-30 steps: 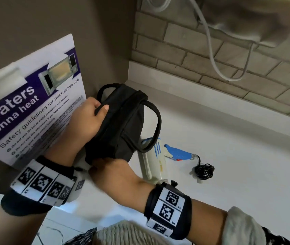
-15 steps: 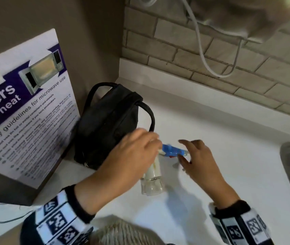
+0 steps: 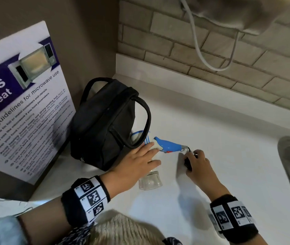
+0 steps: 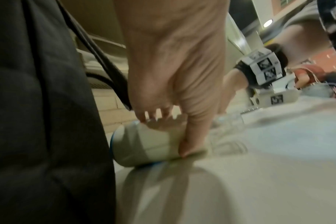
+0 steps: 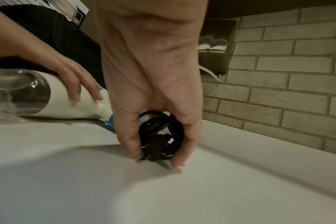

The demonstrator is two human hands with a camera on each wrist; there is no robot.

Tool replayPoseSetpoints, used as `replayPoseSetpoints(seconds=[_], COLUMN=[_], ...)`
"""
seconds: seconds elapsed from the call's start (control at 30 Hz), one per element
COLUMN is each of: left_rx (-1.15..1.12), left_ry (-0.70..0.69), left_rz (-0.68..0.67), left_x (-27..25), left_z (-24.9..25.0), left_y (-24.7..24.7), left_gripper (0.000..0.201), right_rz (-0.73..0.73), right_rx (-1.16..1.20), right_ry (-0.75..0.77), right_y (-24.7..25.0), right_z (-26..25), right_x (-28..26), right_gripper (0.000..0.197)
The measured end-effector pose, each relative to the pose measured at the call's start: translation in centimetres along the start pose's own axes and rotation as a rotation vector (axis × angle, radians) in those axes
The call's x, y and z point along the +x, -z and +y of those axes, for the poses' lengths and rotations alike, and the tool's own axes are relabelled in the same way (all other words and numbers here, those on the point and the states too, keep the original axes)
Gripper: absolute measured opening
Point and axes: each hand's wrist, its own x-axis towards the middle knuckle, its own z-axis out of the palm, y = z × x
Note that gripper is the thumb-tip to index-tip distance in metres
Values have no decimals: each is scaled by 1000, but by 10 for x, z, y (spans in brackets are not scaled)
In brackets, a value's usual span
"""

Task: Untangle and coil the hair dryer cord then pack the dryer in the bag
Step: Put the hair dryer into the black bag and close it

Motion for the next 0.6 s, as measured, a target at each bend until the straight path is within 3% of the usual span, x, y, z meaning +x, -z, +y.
replayPoseSetpoints(seconds=[0.2,0.3,0.43,0.5,0.6], left_rx=[-109,-351,-882,-976,-1078], left_ry=[-135,-130,90,173,238], left_rz=[111,149,225,228,292], left_x=[2,3,1,-3,-8], left_z=[-9,-11,-11,-12,-14], left_y=[-1,1,28,41,62], left_gripper=[58,74,66,70,77], right_rz=[76,200,350,413,489], right_rx=[213,330,640,805,814], right_ry=[-20,15,78,138,289], right_y=[25,44,60,63,66], right_z=[1,-2,-17,-28,-47], right_x=[9,10,14,15,13], right_gripper=[18,15,19,25,32])
